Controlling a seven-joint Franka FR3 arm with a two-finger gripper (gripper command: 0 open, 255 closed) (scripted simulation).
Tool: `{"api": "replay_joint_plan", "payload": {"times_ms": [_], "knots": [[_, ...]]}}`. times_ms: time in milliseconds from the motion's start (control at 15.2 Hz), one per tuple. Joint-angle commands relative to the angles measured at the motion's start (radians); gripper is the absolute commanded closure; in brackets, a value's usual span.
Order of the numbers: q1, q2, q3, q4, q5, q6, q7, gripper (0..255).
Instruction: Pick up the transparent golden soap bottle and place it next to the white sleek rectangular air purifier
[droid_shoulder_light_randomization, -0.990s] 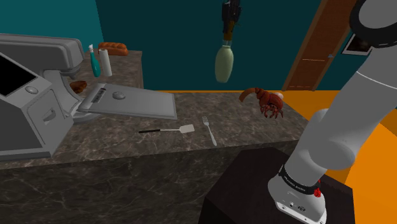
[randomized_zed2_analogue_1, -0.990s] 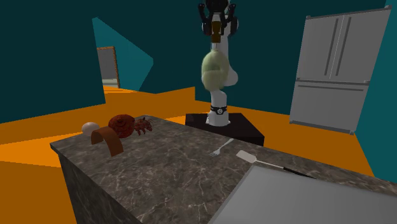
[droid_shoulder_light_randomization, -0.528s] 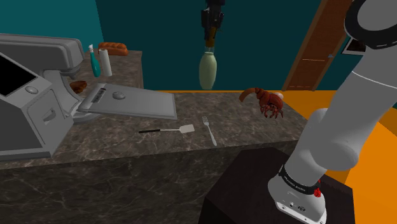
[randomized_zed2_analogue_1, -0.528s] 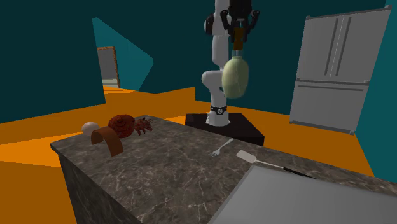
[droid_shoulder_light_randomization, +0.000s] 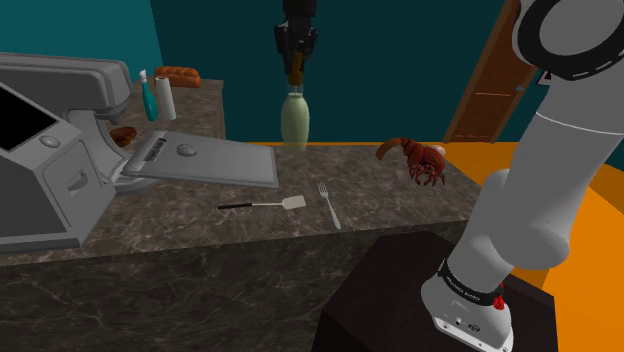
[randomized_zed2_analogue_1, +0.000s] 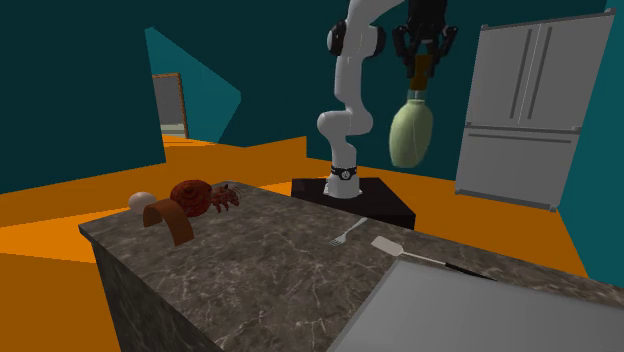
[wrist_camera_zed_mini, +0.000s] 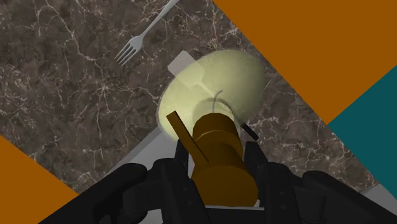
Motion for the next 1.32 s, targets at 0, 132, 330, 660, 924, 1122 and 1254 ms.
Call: {"api": "replay_joint_plan", "payload": {"times_ms": [0, 132, 330, 660, 924, 1122, 1254], "knots": [[0.021, 0.034, 0.019, 0.018, 0.003, 0.018, 0.041, 255], [0.040, 0.075, 0.035, 0.051, 0.005, 0.027, 0.077, 255], [0.069, 0.145, 0.057, 0.114, 0.006, 0.035, 0.128, 255], [0.119, 0.288, 0.087, 0.266, 0.005, 0.027, 0.208, 255], [0.134, 0.323, 0.094, 0.277, 0.003, 0.053, 0.230, 255], [0.135, 0.306, 0.094, 0.209, 0.003, 0.103, 0.229, 255], [0.136, 0.297, 0.094, 0.168, 0.003, 0.135, 0.228, 255]]}}
